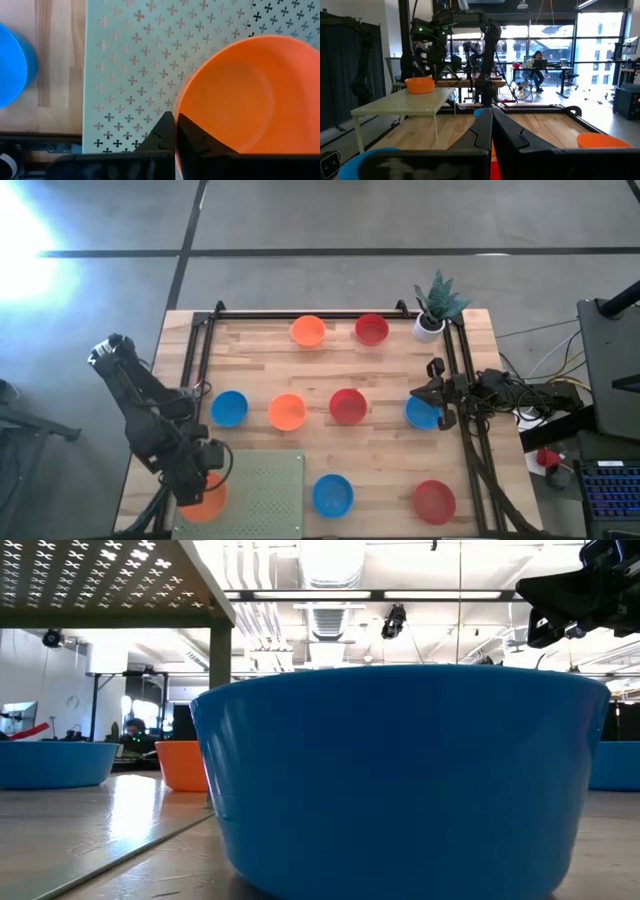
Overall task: Pick & Place Mini bowls
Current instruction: Put the top left orange bowl on the shelf
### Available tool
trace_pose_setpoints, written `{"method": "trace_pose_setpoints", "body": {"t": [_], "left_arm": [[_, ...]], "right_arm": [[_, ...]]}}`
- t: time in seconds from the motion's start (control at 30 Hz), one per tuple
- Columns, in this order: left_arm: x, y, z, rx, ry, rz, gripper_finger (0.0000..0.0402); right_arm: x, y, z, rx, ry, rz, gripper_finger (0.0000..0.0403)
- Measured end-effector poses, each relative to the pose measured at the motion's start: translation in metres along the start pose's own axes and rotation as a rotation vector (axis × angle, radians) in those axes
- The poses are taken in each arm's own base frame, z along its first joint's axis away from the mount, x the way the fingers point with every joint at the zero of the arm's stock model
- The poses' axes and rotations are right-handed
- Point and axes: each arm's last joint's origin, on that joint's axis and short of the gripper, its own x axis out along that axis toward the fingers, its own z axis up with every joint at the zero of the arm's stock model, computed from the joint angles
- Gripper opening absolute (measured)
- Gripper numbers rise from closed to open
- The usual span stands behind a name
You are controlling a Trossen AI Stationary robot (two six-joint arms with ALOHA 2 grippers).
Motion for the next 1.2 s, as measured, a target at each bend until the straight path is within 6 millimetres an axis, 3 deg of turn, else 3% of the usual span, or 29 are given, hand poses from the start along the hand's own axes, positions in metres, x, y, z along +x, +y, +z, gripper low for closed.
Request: {"method": "trace_pose_setpoints", "body": {"t": [0.7,1.2], "left_arm": [[-0.0043,0.0064,-0.0073,-0.024,0.126,-0.012,0.0],[-0.0042,0.0063,-0.0073,-0.061,0.125,-0.009,0.0]], "right_arm": [[0.0,0.0,0.0,0.003,0.0,0.0,0.0008],[0.0,0.0,0.0,0.003,0.0,0.0,0.0008]]}}
